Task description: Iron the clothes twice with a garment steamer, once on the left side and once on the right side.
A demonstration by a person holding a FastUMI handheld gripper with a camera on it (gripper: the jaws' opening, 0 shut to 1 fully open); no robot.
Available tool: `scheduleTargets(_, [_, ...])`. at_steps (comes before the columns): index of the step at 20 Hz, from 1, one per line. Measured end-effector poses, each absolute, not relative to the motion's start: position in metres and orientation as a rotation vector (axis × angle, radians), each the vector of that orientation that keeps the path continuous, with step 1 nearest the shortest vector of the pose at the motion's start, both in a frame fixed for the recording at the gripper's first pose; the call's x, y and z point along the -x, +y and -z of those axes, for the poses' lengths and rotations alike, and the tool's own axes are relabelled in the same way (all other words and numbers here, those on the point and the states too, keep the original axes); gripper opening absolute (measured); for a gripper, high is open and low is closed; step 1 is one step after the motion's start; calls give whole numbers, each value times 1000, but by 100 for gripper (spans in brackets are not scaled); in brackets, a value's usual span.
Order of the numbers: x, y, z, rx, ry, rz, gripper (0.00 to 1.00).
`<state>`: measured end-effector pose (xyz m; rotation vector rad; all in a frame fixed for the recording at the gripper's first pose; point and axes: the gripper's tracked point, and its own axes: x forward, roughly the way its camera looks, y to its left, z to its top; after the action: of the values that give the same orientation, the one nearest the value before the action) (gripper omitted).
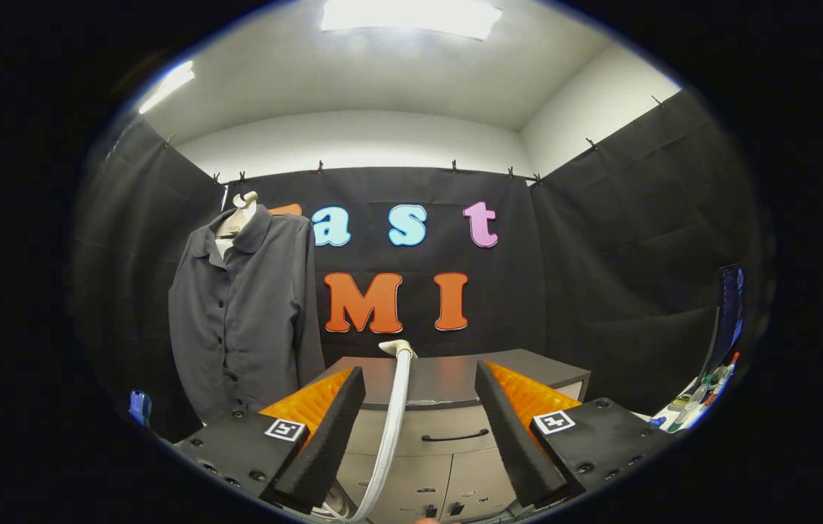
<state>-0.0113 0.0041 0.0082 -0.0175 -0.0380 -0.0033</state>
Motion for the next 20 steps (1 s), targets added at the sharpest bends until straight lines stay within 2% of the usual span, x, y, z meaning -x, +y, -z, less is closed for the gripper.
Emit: scheduleTargets(20, [2,10,-9,19,-43,-3,98])
